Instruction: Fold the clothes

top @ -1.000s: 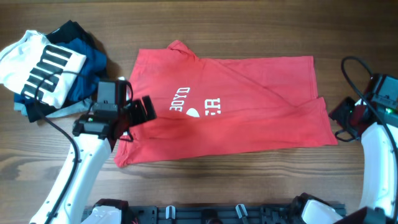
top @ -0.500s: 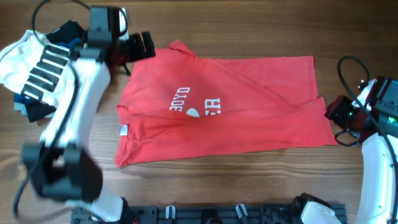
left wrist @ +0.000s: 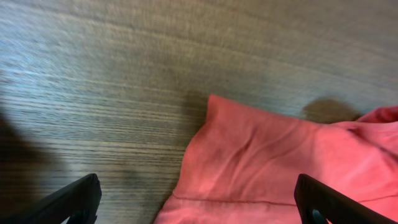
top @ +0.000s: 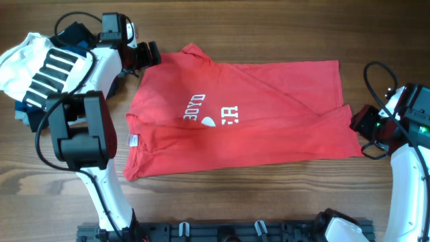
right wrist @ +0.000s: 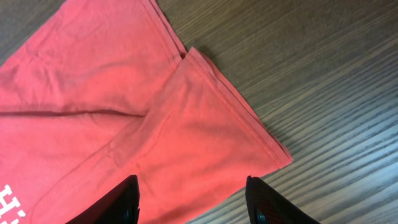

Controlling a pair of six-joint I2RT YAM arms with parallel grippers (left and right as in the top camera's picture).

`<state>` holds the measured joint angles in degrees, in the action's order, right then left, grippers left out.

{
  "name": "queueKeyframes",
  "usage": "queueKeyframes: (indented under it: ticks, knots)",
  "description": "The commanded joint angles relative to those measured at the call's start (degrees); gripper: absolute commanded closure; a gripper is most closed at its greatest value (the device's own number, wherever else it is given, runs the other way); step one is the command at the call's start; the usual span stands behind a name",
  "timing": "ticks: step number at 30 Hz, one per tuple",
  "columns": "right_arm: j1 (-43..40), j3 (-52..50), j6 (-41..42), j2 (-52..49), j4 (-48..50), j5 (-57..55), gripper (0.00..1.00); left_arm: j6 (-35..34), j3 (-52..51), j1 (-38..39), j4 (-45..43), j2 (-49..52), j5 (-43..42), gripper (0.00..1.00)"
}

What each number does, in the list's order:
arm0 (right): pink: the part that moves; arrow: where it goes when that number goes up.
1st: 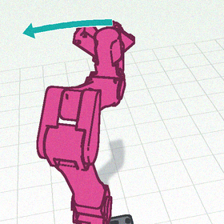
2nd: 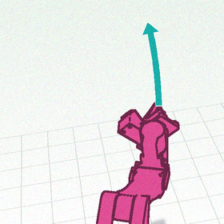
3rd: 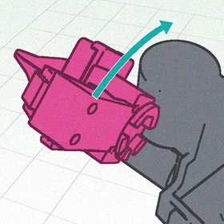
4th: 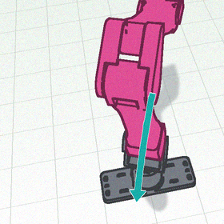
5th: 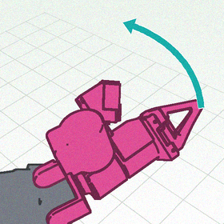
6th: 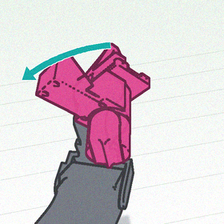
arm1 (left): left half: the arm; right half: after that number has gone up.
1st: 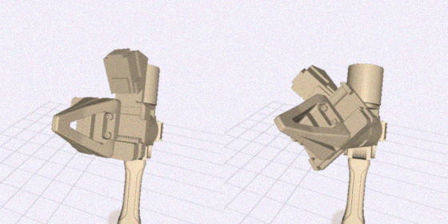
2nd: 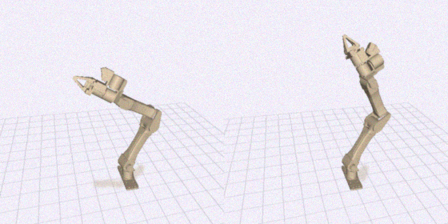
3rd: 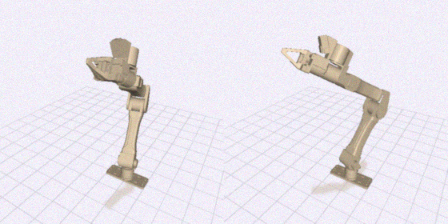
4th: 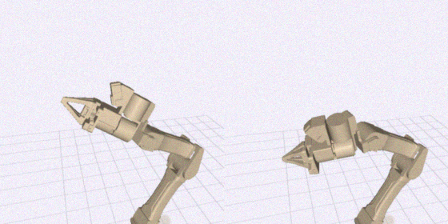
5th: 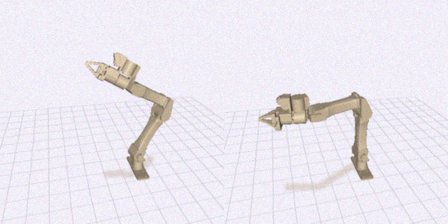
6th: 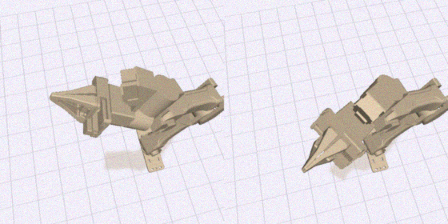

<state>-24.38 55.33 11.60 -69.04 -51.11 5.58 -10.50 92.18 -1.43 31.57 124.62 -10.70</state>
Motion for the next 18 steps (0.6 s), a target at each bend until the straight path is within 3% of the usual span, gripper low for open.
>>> queueKeyframes:
  ticks: [1,5,9,11,12,14,18]
  knots:
    - [-0.1,1.0,-1.0,0.6,-0.2,0.9,0.45,1.3,1.3,0.6,0.3,2.7,-1.5,0.04]
    - [-0.1,1.0,-0.9,0.6,-0.1,0.9,0.45,1.3,1.3,1.9,1.6,4.2,-1.5,0.11]
    - [-0.1,1.0,-0.9,0.6,0.0,0.9,0.46,1.3,1.3,3.5,3.3,4.5,-1.7,0.40]
    - [-0.1,1.0,-1.0,0.6,0.1,0.9,0.46,1.3,1.3,4.0,4.6,4.5,-1.7,0.60]
    - [-0.1,1.0,-0.9,0.6,0.1,0.9,0.47,1.3,1.3,4.2,5.4,4.5,-1.7,0.77]
    - [-0.1,1.0,-1.0,0.6,0.2,1.0,0.47,1.0,1.3,4.2,6.6,4.5,-1.7,0.89]
    - [-0.1,1.0,-1.1,0.5,1.5,2.4,0.50,0.6,1.3,3.9,8.3,4.3,-1.7,0.96]
